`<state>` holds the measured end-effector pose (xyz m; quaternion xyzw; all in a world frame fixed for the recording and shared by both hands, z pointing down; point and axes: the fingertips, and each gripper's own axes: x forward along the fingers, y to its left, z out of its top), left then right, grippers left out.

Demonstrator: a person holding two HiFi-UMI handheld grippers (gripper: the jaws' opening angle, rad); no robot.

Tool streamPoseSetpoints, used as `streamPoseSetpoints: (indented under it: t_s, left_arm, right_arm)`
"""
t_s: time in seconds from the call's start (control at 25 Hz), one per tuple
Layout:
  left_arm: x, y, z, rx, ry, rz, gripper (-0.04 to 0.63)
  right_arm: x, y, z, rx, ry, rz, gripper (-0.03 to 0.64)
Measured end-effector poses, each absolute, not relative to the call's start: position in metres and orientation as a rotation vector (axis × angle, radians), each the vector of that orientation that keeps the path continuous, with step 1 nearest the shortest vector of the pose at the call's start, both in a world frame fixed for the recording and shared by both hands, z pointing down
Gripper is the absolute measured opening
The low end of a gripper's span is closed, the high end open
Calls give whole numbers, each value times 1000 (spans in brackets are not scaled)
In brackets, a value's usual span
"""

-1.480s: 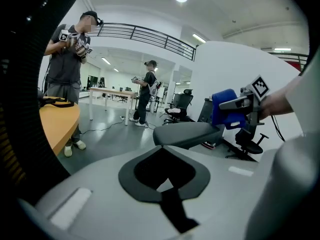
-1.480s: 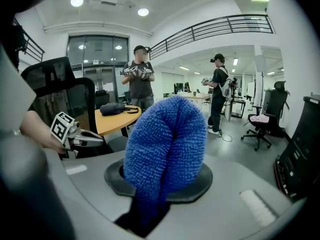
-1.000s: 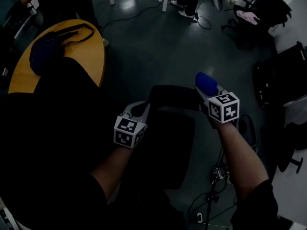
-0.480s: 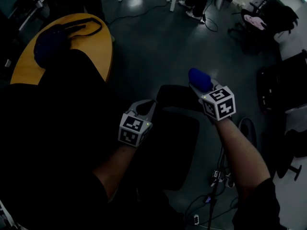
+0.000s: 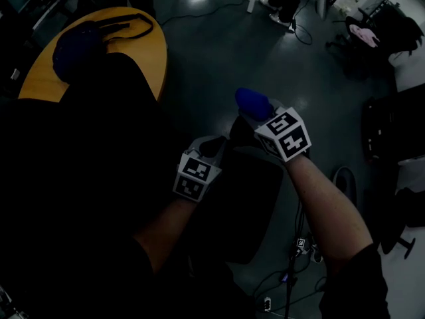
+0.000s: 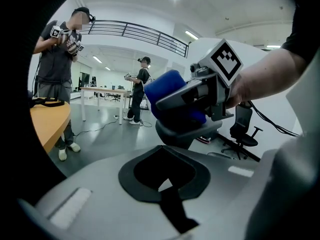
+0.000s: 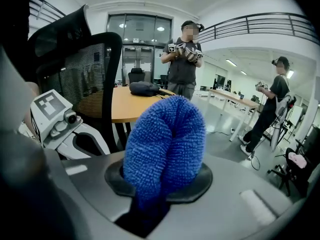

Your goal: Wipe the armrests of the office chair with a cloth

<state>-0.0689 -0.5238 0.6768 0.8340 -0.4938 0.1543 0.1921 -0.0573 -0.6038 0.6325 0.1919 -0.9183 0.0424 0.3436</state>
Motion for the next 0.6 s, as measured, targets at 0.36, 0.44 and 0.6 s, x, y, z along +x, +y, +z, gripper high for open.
streamPoseSetpoints:
  t_s: [0.36,0.44,0.6]
  left_arm:
    - [-71,-518,680,2336,-1381,444,20]
    - [-70,-518,679,2339,-1380,443,20]
    - [-67,-521,675,2351,-1370,446,20]
  right_arm:
    - [-80,-598,629,473,-2435,121,106]
    - [-84,-593,624,467,-2473,161,106]
    - [-75,-578,600,450,-2534,177,106]
